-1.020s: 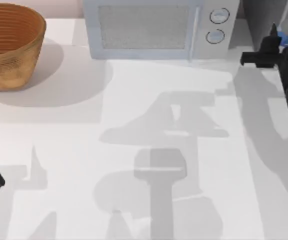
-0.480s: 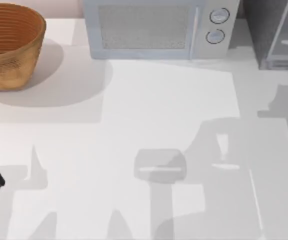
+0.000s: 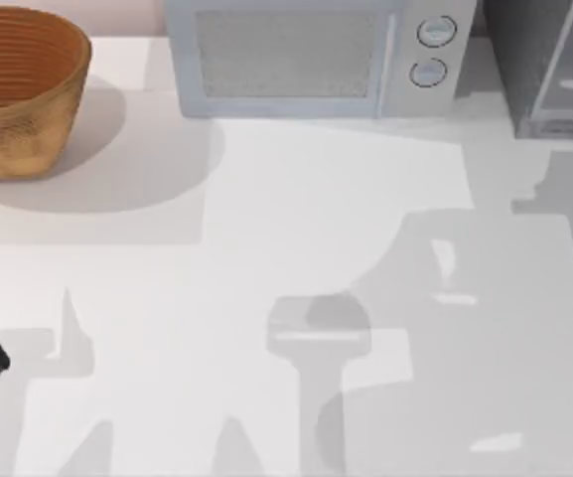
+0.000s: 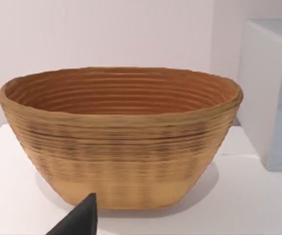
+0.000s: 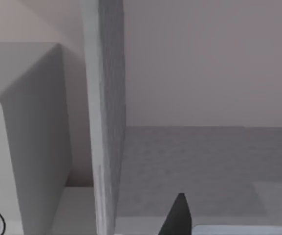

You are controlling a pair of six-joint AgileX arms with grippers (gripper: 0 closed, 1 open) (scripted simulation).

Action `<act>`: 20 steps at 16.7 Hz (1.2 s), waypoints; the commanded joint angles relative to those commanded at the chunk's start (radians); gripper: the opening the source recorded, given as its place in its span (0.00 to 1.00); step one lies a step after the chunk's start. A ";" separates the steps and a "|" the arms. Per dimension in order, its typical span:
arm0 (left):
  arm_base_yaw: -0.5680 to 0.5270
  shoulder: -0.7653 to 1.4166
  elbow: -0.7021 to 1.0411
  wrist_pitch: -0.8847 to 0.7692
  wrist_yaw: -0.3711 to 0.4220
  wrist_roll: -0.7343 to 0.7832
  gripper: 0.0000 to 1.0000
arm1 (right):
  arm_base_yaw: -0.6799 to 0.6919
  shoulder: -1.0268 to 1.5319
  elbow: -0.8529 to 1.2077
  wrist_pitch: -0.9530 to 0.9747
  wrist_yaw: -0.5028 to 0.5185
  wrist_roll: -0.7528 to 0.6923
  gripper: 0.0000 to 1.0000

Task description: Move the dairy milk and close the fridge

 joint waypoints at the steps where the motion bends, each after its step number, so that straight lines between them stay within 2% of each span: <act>1: 0.000 0.000 0.000 0.000 0.000 0.000 1.00 | -0.014 0.052 0.051 -0.004 -0.014 0.000 0.00; 11: 0.000 0.000 0.000 0.000 0.000 0.000 1.00 | -0.173 0.611 0.678 -0.091 -0.190 -0.010 0.00; 14: 0.000 0.000 0.000 0.000 0.000 0.000 1.00 | -0.193 0.672 0.744 -0.104 -0.213 -0.012 0.00; 20: 0.000 0.000 0.000 0.000 0.000 0.000 1.00 | -0.191 0.671 0.744 -0.104 -0.213 -0.012 0.00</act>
